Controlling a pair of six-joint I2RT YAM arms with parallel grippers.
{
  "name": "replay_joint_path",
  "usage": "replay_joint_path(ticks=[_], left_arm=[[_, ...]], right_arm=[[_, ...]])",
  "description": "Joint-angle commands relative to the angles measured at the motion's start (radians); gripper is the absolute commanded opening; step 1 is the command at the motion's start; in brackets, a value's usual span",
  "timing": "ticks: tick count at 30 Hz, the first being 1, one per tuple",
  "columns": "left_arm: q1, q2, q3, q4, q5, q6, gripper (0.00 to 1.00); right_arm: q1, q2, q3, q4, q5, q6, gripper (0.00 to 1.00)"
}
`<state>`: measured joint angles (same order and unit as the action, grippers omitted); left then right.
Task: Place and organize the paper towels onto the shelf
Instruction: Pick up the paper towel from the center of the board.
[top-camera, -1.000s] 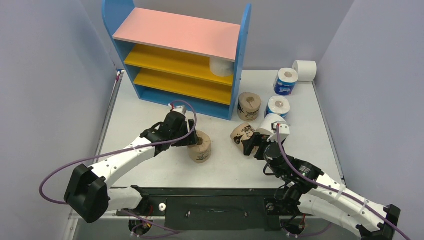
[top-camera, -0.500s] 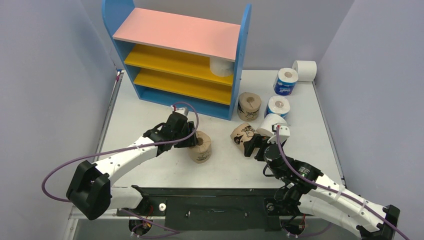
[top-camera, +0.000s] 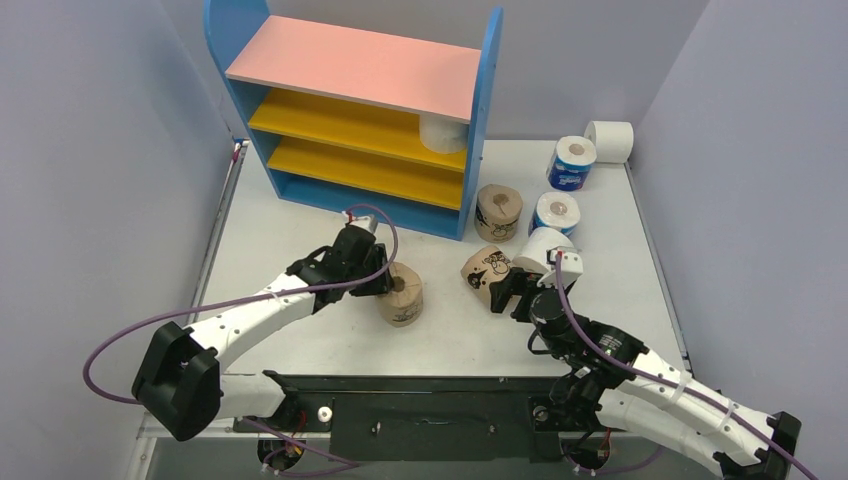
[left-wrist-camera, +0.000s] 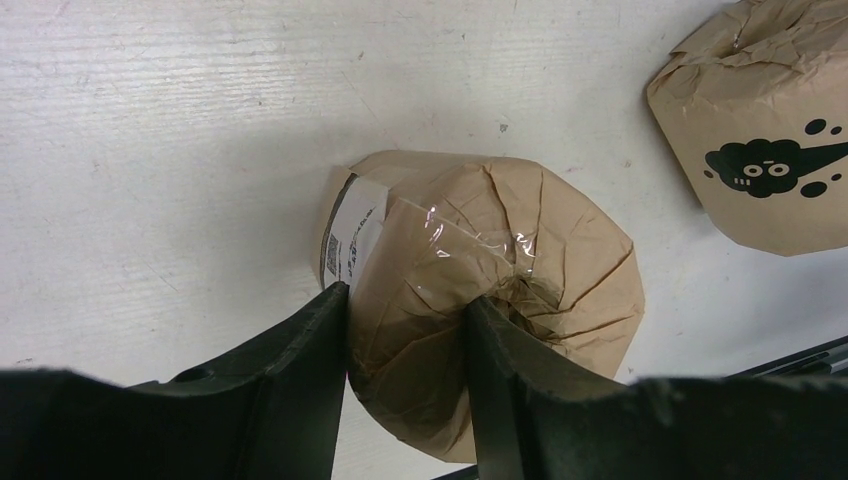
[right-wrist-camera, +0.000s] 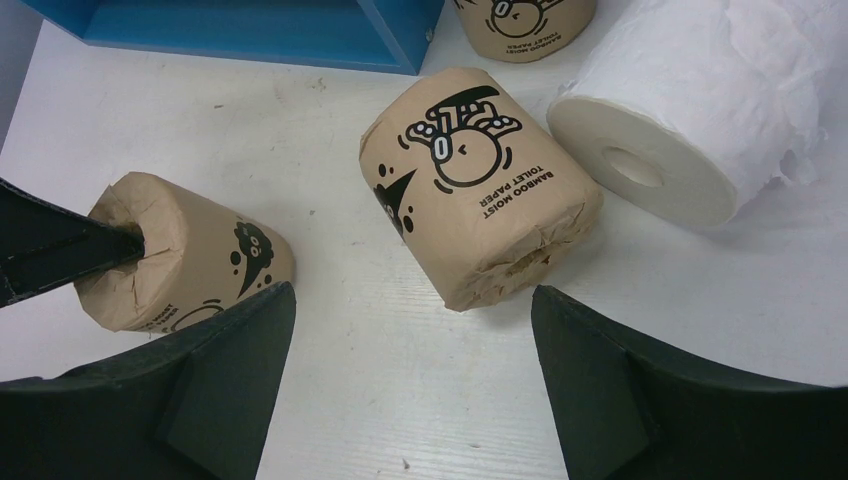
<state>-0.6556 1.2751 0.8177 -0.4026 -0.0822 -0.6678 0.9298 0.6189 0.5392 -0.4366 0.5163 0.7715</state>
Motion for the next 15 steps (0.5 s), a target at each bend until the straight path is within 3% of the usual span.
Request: replay_joint_path(ticks=[1, 15], left_arm=[[-0.009, -0.056, 0.056, -0.008, -0.002, 0.012, 0.36], [0.017, -0.032, 0.367, -0.120, -0.065, 0.028, 0.33]], right_arm=[[-0.003, -0.019, 0.001, -0.001, 0.041, -0.010, 0.83], [-0.003, -0.041, 0.025, -0.025, 0.056, -0.045, 0.83]])
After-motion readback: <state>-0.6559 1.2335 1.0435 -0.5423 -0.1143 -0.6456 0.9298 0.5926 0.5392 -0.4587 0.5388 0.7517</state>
